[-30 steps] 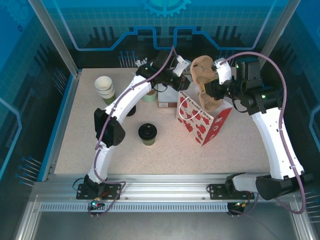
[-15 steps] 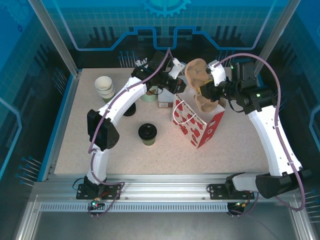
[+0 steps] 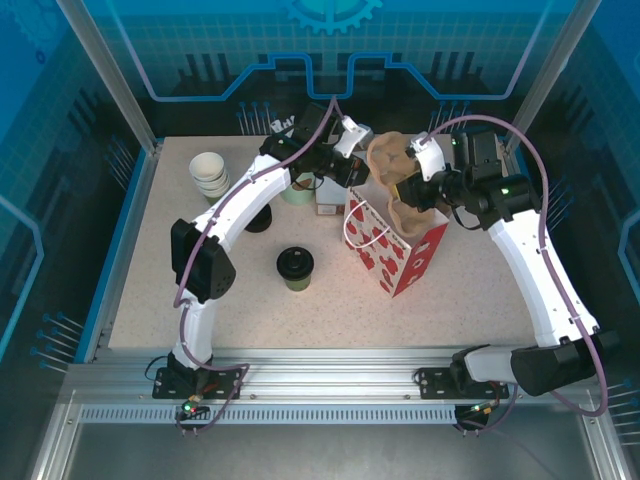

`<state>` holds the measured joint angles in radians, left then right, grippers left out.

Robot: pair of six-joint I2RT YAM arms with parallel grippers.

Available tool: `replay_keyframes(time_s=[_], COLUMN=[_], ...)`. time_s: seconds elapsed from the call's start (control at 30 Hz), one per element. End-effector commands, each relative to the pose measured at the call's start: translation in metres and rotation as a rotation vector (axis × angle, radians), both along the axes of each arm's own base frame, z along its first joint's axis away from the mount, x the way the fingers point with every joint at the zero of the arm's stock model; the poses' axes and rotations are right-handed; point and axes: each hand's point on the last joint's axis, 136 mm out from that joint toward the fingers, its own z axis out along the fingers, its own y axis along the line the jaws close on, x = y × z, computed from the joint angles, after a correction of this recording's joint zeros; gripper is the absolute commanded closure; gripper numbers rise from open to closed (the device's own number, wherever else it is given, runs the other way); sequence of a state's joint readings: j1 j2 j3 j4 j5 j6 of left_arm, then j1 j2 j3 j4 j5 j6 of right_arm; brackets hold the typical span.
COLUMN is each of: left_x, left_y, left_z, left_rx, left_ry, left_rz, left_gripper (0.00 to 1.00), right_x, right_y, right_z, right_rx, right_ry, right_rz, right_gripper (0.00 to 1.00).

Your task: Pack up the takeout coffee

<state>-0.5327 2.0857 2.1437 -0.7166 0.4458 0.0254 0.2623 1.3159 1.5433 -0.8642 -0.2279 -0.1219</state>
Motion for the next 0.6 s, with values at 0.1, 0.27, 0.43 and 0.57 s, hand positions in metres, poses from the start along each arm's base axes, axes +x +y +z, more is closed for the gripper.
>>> replay_keyframes(time_s=[0.1, 0.27, 0.43, 0.57], left_x=[-0.006, -0.004, -0.001, -0.001], left_y=[0.006, 0.009, 0.012, 0.012], left_z=[0.018, 0.017, 0.02, 0.02], left_rx=[-0.034, -0.034, -0.049, -0.053], left_ry=[-0.007, -0.012, -0.017, -0.016], left_rz=[0.001, 0.01, 0.027, 0.025], left_gripper=[0.89, 0.87, 0.84, 0.81], right_x=[-0.006, -0.013, -0.02, -0.022], right_y=[-0.002, -0.003, -0.003, 0.0], right_z=[-0.015, -0.021, -0.027, -0.036], right_rx=[-0.036, -0.043, -0.055, -0.079], right_ry=[0.043, 0.084, 0.125, 0.161], right_rz=[-0.006, -0.008, -0.009, 0.002], right_gripper=[0.8, 0.8, 0.8, 0.8])
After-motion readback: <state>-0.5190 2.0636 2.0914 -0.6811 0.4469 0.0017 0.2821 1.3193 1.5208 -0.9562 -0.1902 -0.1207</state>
